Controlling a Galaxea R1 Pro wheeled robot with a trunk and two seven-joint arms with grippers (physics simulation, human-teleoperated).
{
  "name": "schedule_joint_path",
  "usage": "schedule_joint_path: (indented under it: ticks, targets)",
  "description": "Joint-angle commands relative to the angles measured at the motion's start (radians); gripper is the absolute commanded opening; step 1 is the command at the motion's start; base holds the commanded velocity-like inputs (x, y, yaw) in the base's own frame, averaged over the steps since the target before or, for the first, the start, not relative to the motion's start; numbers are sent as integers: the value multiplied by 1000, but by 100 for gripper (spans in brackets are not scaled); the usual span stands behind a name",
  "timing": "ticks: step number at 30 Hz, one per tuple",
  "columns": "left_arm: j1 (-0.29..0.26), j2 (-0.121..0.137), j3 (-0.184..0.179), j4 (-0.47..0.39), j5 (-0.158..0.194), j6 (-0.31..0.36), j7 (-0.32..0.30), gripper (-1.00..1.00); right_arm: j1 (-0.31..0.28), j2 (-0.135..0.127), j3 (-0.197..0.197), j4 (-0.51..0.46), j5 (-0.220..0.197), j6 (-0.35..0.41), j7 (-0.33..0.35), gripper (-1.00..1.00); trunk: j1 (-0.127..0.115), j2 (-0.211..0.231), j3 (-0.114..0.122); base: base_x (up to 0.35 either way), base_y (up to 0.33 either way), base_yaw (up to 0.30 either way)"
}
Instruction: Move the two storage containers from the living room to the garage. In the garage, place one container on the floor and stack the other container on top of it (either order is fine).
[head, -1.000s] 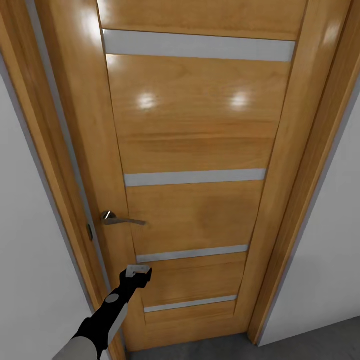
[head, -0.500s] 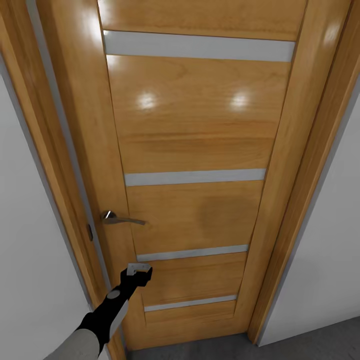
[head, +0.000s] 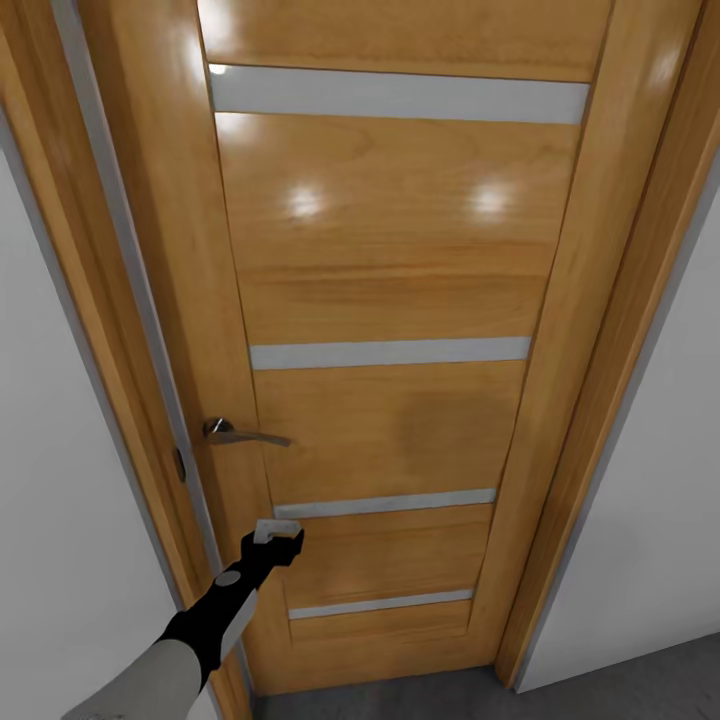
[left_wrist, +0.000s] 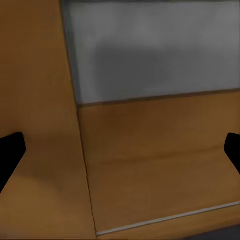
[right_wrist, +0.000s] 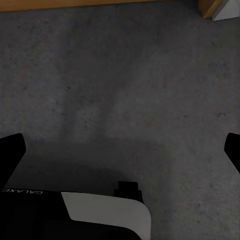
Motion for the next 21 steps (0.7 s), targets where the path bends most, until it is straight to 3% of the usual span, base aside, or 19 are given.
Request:
schedule_joint_path:
  ticks: [1,21]
  targets:
    - [-2,3,0,4,0,-3,1,100,0,0,0,0,1,-1,3,100,0,-1,-1,0,0,0]
    - [-38,23,0,54,1,8,1,100,0,0,0,0,1,-1,3,100,0,-1,-1,0,0,0]
